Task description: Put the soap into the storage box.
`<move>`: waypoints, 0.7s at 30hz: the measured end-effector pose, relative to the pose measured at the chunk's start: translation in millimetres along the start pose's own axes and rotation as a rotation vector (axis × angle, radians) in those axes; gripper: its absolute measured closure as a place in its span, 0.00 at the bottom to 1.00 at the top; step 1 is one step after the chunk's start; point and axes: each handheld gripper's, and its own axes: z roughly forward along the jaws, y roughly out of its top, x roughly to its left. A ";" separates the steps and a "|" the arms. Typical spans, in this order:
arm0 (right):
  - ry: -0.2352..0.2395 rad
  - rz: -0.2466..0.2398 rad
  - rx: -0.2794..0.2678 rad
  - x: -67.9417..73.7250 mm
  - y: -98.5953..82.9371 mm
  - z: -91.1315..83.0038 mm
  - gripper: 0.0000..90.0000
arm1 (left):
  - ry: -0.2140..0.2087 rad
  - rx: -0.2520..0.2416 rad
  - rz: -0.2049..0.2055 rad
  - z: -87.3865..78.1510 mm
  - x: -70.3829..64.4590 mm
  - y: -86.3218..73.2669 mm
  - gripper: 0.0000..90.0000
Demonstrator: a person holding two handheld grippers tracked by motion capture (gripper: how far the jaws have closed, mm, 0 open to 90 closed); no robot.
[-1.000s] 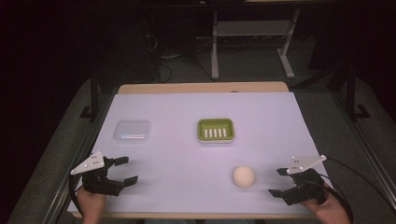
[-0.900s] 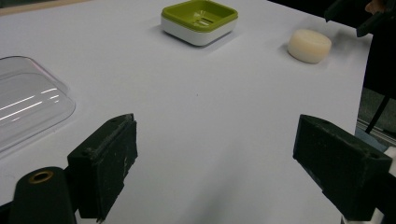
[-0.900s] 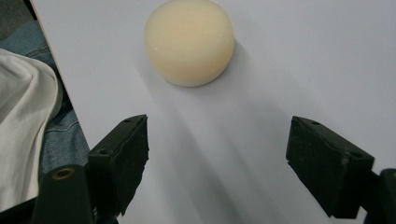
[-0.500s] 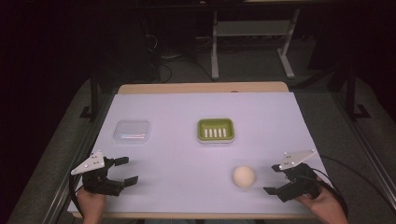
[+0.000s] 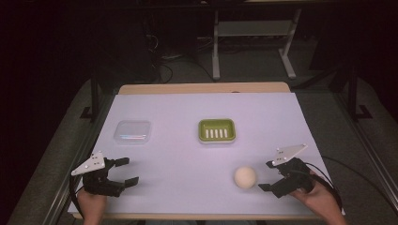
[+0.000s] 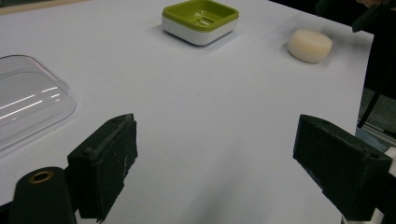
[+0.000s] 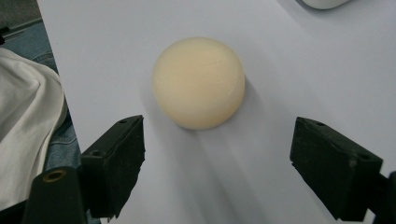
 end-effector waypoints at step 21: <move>0.033 -0.055 0.070 1.5 26.7 25.8 0.17 | -0.001 -0.001 0.000 -0.3 0.1 0.2 0.14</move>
